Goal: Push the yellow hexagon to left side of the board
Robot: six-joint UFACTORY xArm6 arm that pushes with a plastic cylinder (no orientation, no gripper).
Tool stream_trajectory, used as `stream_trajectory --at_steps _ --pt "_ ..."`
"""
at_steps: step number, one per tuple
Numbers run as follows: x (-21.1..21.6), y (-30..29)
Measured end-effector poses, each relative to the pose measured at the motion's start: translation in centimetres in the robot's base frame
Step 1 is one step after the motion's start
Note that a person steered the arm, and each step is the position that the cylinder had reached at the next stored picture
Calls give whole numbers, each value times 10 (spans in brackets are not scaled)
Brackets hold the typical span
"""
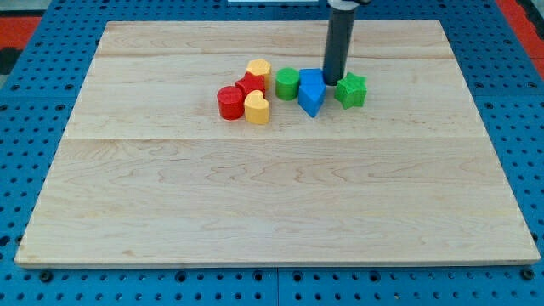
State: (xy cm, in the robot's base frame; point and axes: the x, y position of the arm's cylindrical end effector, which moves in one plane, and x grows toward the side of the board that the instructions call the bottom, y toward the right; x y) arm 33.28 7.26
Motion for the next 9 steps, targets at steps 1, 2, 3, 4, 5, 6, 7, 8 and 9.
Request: stream_trajectory --at_steps 1,2,3,4,5,6,7,8,9 --pt "1 -34" --pt "-16 -37" --pt "-37 -47" --pt "-35 -97" --pt "-19 -150" --pt "1 -153" --pt "17 -163" --pt "39 -167" --pt "44 -165"
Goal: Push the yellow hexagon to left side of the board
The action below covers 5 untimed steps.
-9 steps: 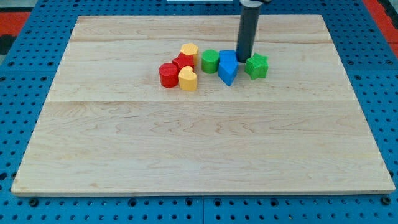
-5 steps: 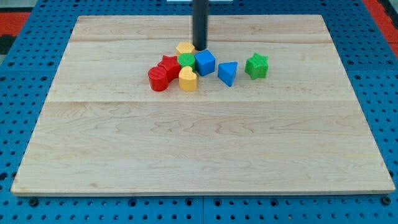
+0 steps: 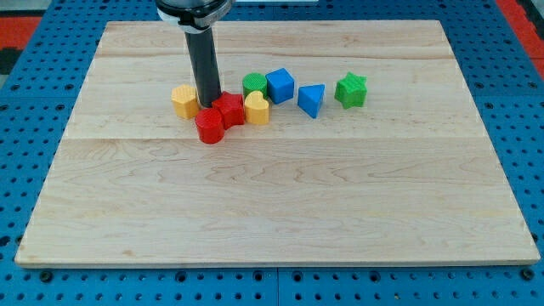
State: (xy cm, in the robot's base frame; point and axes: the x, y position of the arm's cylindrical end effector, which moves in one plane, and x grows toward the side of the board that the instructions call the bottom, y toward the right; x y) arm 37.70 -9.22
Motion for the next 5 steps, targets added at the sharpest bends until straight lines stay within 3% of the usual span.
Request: stream_trajectory --at_steps 4,5 --pt "68 -81" --pt "103 -32"
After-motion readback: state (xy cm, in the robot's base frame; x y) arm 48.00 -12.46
